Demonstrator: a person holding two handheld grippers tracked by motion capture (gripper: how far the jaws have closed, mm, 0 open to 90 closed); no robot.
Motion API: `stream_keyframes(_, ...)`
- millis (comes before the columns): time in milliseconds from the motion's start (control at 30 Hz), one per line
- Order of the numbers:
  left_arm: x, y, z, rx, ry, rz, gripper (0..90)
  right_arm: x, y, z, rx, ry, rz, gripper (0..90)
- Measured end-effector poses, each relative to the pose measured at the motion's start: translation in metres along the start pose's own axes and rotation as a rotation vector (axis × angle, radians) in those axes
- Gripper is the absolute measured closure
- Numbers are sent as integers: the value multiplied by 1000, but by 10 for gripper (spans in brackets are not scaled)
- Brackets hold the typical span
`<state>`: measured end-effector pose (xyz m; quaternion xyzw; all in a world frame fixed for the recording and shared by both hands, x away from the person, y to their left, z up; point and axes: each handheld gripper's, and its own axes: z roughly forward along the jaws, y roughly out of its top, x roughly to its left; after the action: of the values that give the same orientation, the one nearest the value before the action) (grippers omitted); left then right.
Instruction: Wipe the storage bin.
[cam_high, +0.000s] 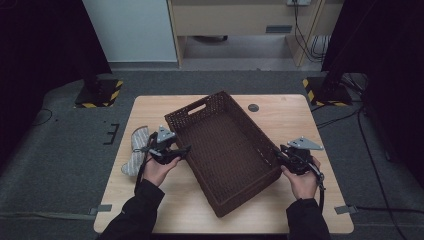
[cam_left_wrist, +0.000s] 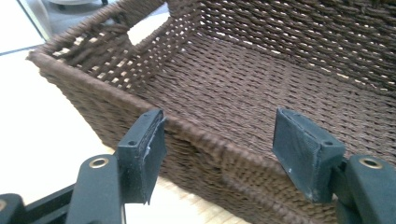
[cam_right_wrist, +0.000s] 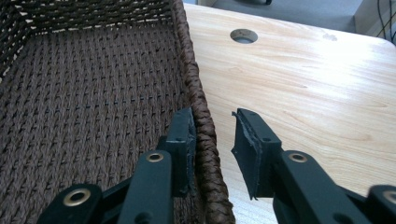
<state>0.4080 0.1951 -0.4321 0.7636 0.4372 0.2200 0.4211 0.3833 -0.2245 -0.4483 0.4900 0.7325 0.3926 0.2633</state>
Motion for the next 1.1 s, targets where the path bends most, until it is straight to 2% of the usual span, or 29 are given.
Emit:
stream_keyframes(267, 26, 9, -15, -43, 31, -32, 348, -6, 1, 6, 6, -19, -24, 704)
stream_keyframes(300, 29, 9, -16, -44, 31, -31, 350, -7, 1, 8, 18, -40, -23, 688)
stream_keyframes(400, 38, 11, -19, -59, 42, -54, 363, -11, 0, 9, 6, -45, -24, 679)
stream_keyframes(567, 50, 12, -17, -53, 68, -64, 380, -9, 2, 4, -7, -41, -26, 680)
stream_keyframes(733, 65, 11, -9, -48, 96, -88, 400, -10, 0, 8, 17, -41, -30, 712)
stream_keyframes(900, 72, 13, 3, -37, 112, -85, 404, -12, 1, 11, 16, -48, -30, 721)
stream_keyframes(1100, 78, 11, 19, -49, 118, -87, 409, -15, 1, 15, 12, -59, -37, 706)
